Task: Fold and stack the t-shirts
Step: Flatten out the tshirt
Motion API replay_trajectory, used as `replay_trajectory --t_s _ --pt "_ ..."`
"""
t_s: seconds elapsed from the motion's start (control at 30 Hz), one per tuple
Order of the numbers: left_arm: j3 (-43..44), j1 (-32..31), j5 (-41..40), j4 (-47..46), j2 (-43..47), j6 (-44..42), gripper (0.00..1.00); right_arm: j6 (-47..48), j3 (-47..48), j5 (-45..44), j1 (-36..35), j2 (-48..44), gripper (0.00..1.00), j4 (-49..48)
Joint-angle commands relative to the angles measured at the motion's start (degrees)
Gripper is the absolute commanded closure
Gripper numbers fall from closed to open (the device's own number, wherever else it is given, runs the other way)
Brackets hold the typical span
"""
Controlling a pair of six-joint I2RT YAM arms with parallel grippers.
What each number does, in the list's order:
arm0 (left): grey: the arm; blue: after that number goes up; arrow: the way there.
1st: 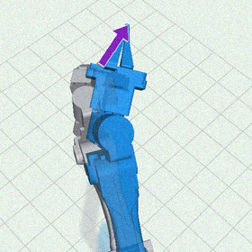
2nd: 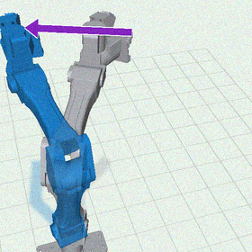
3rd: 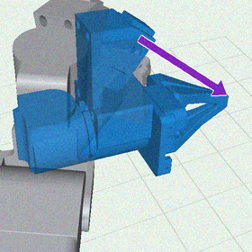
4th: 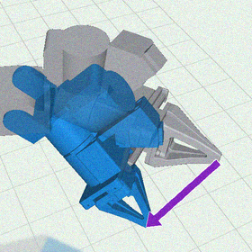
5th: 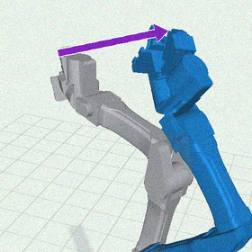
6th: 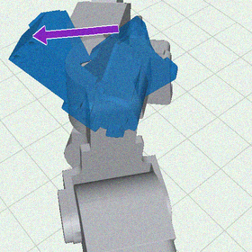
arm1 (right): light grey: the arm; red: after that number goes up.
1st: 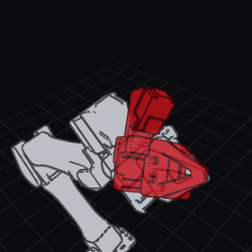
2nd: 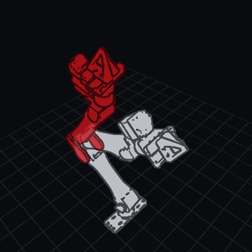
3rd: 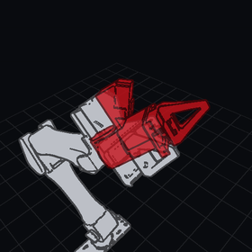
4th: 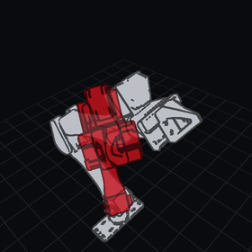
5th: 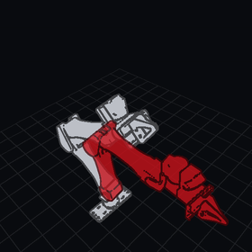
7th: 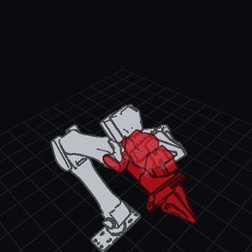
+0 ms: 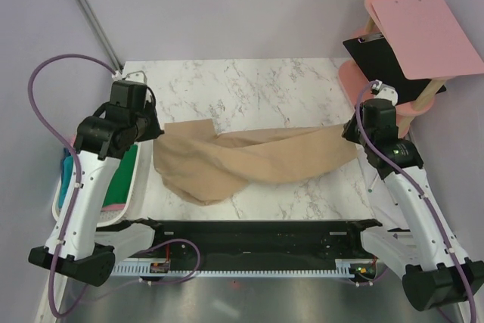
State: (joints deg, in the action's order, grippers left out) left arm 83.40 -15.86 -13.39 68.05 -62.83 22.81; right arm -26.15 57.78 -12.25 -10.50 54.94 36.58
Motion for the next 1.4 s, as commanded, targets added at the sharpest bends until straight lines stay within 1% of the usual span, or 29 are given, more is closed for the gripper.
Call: replay_trajectory --t_s 0.0,0.07,0.1,0.17,0.27,0.3,0.33,0.37,0.4,0.43,0.47,0.53,0.57,0.63,0.7,0.77,0.8,0.83,0.87,0.97,1.0,1.07,1.17,1.2,1.27,1.37 --pt "12.0 0.2 -5.6 3.6 -3.4 -4.9 0.98 1.8 4.5 -0.1 0.2 -3.5 1.0 -0.4" --pt "16.9 0.2 -7.2 5.9 -5.4 -6.0 0.98 2.2 5.6 0.1 0.2 -4.8 1.0 -1.5" --pt "22.0 0.2 -7.6 6.9 -7.2 -6.3 0.98 2.2 6.0 0.0 0.1 -5.7 1.0 -1.9" --pt "27.3 0.2 -8.3 8.3 -8.3 -6.6 0.98 2.6 6.8 0.1 0.2 -6.6 1.0 -2.1" --pt "27.5 0.2 -6.4 8.7 -7.9 -5.9 0.98 2.7 4.2 0.5 0.2 -9.6 1.0 -3.1" --pt "24.7 0.3 -5.8 8.5 -7.4 -5.6 0.98 2.1 2.8 1.0 0.1 -11.5 1.0 -3.1" --pt "22.5 0.2 -5.1 8.2 -5.7 -4.8 0.98 1.8 -0.8 1.9 0.1 -12.5 1.0 -3.4" --pt "17.4 0.3 -4.8 7.5 -4.7 -4.4 0.98 1.2 -2.7 2.8 0.2 -13.3 1.0 -2.2" --pt "14.8 0.2 -4.6 6.4 -3.5 -4.1 0.98 -0.9 -4.9 2.9 0.1 -14.5 1.0 -1.3" --pt "12.3 0.2 -3.8 5.8 -1.4 -3.5 0.98 -1.8 -9.1 3.5 0.1 -14.9 1.0 -0.4" --pt "8.0 0.2 -3.3 5.3 -0.4 -3.0 0.98 -2.8 -11.4 5.2 0.1 -15.6 1.0 1.4" --pt "4.4 0.2 -2.4 4.5 1.0 -2.5 0.98 -6.3 -17.6 7.3 0.1 -16.1 1.0 2.7" --pt "2.1 0.2 -2.3 4.3 2.0 -2.1 0.98 -7.0 -19.0 9.7 0.1 -16.4 0.99 2.6" --pt "0.5 0.2 -2.0 4.1 2.4 -1.8 0.98 -10.0 -20.4 13.5 0.1 -17.2 0.87 3.1" --pt "-0.4 0.3 -1.6 3.9 2.9 -1.6 0.98 -11.0 -19.8 16.4 0.1 -17.4 0.77 5.2" --pt "-0.7 0.2 -1.3 3.8 3.0 -1.4 0.98 -11.5 -18.8 17.4 0.0 -18.3 0.66 7.1" --pt "-0.7 0.2 -1.3 3.7 2.9 -1.4 0.98 -11.4 -18.6 18.0 0.1 -18.6 0.55 7.4" --pt "-0.8 0.2 -1.1 3.3 2.8 -1.4 0.98 -11.2 -18.1 17.8 0.1 -19.1 0.48 7.5" --pt "-1.0 0.2 -0.9 3.1 2.9 -1.3 0.98 -10.9 -17.8 17.4 0.0 -19.3 0.33 7.9" --pt "-2.0 0.2 0.0 2.2 2.4 -1.2 0.98 -9.5 -17.1 17.2 0.1 -17.4 0.13 8.2" --pt "-2.3 0.2 0.3 2.0 2.3 -1.4 0.98 -8.7 -16.8 17.3 0.1 -16.5 0.08 8.5" --pt "-3.1 0.2 0.3 1.2 2.1 -1.5 0.98 -6.5 -16.4 17.0 0.0 -12.4 0.04 8.4" --pt "-3.9 0.2 0.7 0.5 1.6 -1.6 0.98 -4.0 -14.5 13.5 0.1 -7.5 0.04 10.1" --pt "-3.9 0.3 0.8 0.3 1.7 -1.6 0.98 -3.9 -14.1 12.6 0.0 -6.8 0.06 10.4" --pt "-4.5 0.2 0.8 -0.3 1.6 -1.6 0.98 -4.3 -14.4 12.6 0.0 -5.5 0.14 9.8" --pt "-4.6 0.2 1.0 -0.4 1.5 -1.6 0.98 -4.7 -14.9 11.0 0.0 -3.8 0.19 9.8"
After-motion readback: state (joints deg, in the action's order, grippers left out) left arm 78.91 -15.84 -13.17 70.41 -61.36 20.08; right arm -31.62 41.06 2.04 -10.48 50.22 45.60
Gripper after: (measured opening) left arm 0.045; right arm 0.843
